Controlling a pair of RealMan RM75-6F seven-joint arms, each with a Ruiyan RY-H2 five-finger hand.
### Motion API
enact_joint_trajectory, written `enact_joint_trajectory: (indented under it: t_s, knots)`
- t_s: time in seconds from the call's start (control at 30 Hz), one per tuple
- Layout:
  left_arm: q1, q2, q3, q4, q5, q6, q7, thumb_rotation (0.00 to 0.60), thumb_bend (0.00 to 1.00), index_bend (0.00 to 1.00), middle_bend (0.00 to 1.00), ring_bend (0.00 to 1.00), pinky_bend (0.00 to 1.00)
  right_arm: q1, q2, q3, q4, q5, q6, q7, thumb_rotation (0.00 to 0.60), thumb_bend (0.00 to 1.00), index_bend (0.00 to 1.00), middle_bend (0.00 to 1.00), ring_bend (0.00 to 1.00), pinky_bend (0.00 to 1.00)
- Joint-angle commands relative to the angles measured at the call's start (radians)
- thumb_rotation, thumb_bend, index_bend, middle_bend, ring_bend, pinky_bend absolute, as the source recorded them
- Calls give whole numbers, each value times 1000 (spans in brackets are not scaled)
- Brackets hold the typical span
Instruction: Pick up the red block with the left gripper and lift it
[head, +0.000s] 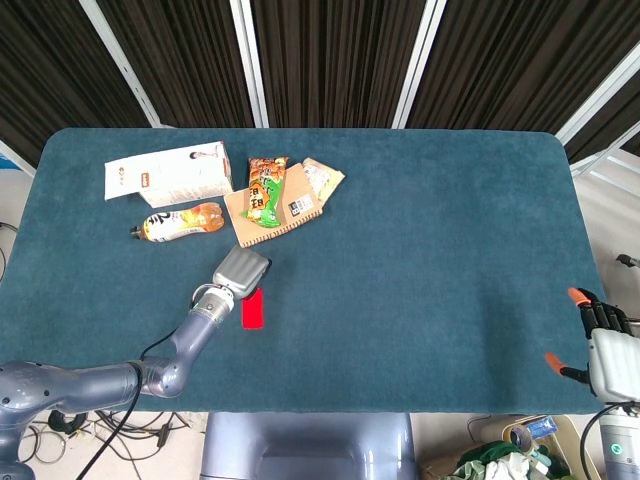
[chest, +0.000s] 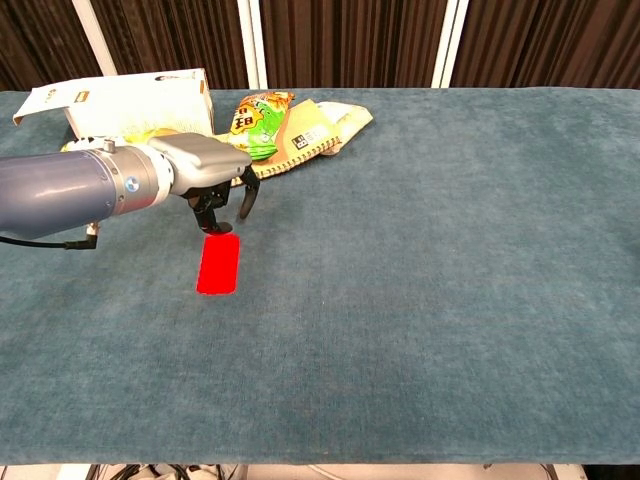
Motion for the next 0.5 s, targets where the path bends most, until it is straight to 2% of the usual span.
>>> enact_joint_trajectory:
  t_s: [0.03,0.5]
  knots:
    - [-2,3,6,-4,-8,-10,5,600,374,452,981,926,856,0,1,0,-1,1,0,1,600,63,152,110,155,122]
    - [-11,-12,15,3,-20,-20,14,600,374,464,979,926,856,-1,3,-1,-4,-2,0,5,600,64,152,110,155,122]
